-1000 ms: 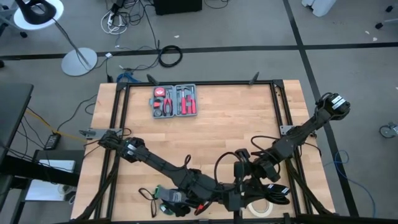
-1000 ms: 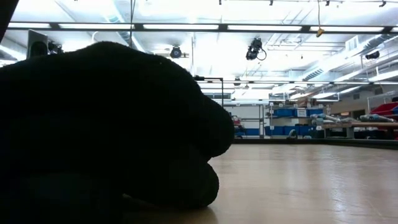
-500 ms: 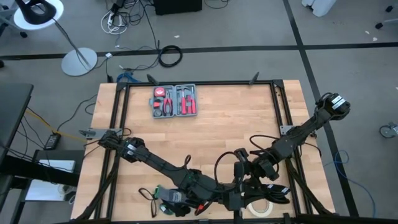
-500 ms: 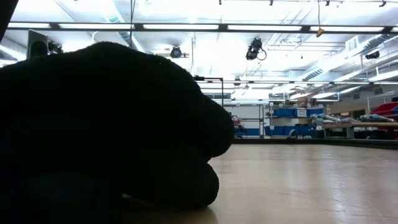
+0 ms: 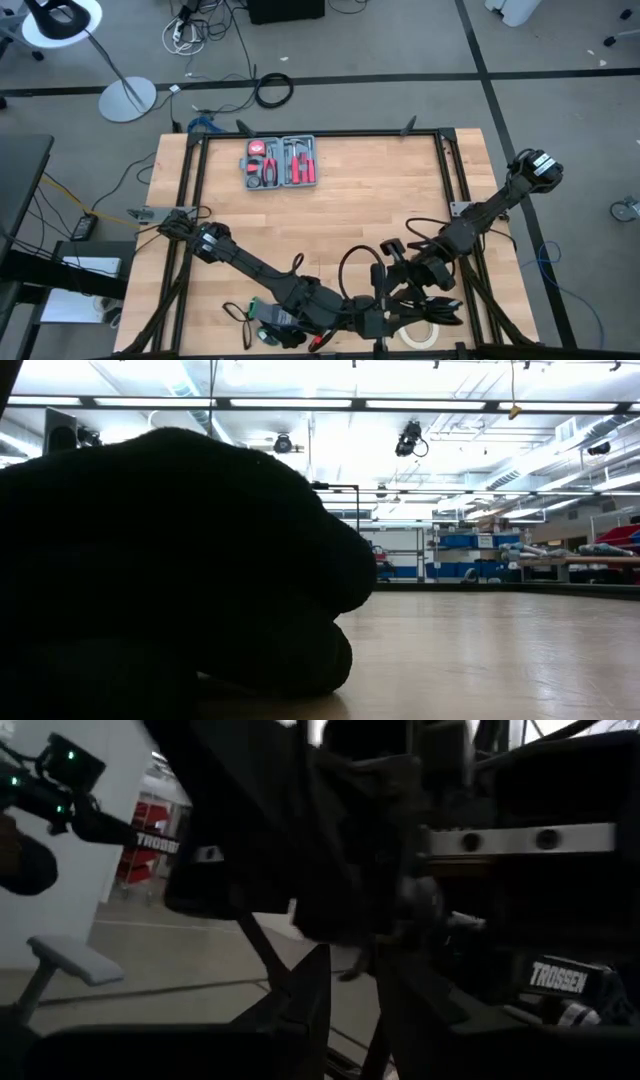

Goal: Coil cords
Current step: Coil the black wire cable into the black spool

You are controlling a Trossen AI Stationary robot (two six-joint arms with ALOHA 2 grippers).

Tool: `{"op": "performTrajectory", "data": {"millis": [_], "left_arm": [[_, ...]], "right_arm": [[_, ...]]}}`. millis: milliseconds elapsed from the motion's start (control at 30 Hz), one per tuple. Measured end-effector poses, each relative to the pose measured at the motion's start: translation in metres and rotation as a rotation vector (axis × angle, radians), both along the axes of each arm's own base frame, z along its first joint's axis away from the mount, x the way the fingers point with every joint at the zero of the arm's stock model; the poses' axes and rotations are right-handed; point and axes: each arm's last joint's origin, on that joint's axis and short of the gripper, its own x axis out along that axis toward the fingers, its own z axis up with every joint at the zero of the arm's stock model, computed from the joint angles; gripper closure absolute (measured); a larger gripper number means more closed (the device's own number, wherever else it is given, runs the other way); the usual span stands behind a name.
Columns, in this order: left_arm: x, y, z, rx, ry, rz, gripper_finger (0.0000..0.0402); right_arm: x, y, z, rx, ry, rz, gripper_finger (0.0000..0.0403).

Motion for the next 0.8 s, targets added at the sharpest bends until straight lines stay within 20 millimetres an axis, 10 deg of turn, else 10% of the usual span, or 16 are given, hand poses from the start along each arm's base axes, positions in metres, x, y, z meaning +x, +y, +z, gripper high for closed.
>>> {"op": "performTrajectory", "data": {"millis": [800], "left_arm": [[0.0008, 0.0036, -0.0016, -0.050, 0.033, 0.064, 0.0402]], "right_arm": [[-0.0052, 0.0054, 0.0019, -0.070, -0.073, -0.115, 0.0325]]}}
